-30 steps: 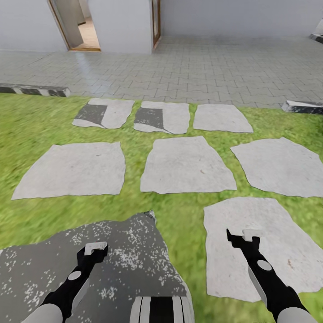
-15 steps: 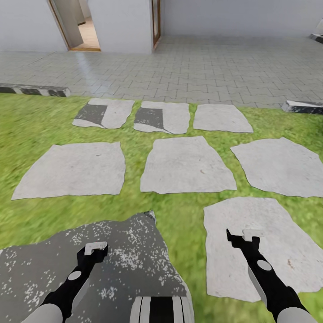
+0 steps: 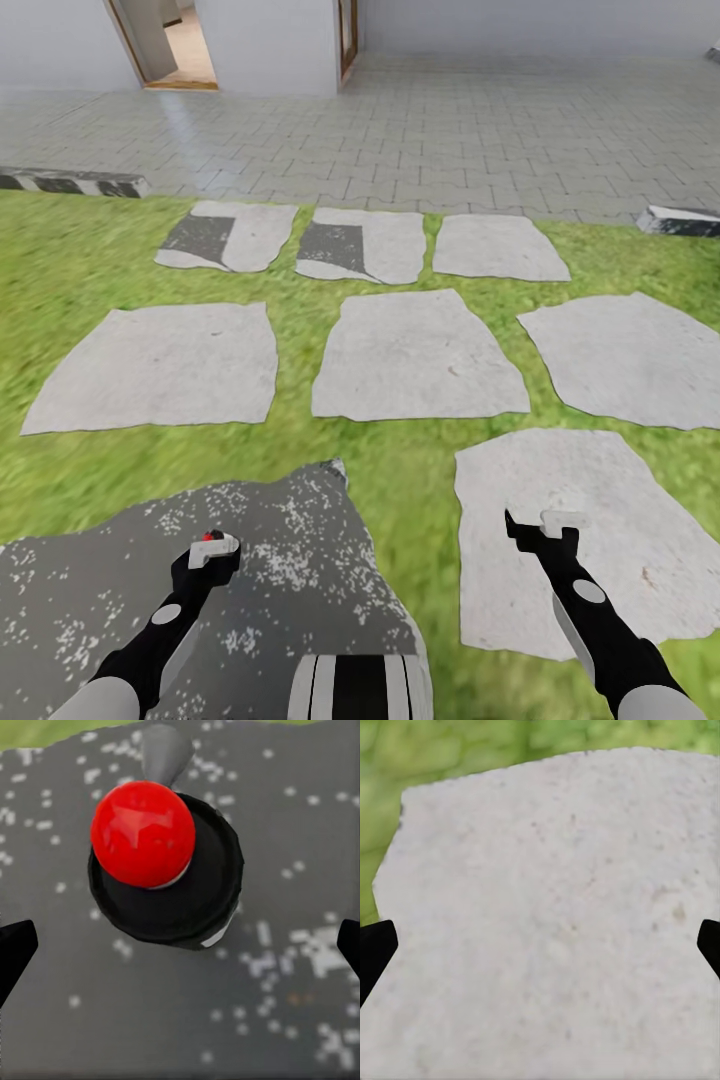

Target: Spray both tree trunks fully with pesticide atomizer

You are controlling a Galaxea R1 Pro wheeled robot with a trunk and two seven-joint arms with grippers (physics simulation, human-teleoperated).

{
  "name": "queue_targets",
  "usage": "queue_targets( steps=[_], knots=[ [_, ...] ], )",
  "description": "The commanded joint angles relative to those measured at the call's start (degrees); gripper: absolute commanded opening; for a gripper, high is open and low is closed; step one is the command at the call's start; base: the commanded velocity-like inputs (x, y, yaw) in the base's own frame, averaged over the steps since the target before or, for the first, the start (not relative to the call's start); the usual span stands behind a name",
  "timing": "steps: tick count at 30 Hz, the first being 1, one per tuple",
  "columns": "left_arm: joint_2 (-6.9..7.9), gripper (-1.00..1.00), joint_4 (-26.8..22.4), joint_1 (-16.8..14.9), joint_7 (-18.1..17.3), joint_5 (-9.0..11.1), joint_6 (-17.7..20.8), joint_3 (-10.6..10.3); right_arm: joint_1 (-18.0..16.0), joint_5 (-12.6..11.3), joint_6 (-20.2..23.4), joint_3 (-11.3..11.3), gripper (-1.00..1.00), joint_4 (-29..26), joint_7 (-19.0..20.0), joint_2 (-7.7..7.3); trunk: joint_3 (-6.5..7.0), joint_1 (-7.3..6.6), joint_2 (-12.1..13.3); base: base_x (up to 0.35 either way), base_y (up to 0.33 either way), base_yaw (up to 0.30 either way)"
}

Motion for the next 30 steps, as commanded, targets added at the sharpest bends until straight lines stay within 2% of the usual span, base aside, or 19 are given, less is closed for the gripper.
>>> queue_targets(
  steps=[1,21,30],
  knots=[
    [0.00,1.00,0.00,0.00,0.00,0.00,0.00,0.00,0.00,0.00,0.00,0.00,1.00,0.00,0.00,0.00,-0.03,0.00,0.00,0.000,0.000,0.000],
    [0.09,1.00,0.00,0.00,0.00,0.01,-0.12,0.00,0.00,0.00,0.00,0.00,1.00,0.00,0.00,0.00,-0.06,0.00,0.00,0.021,0.000,0.000],
    [0.09,1.00,0.00,0.00,0.00,0.01,-1.00,0.00,0.00,0.00,0.00,0.00,1.00,0.08,0.00,0.00,0.36,0.00,0.00,0.004,0.000,0.000]
  ],
)
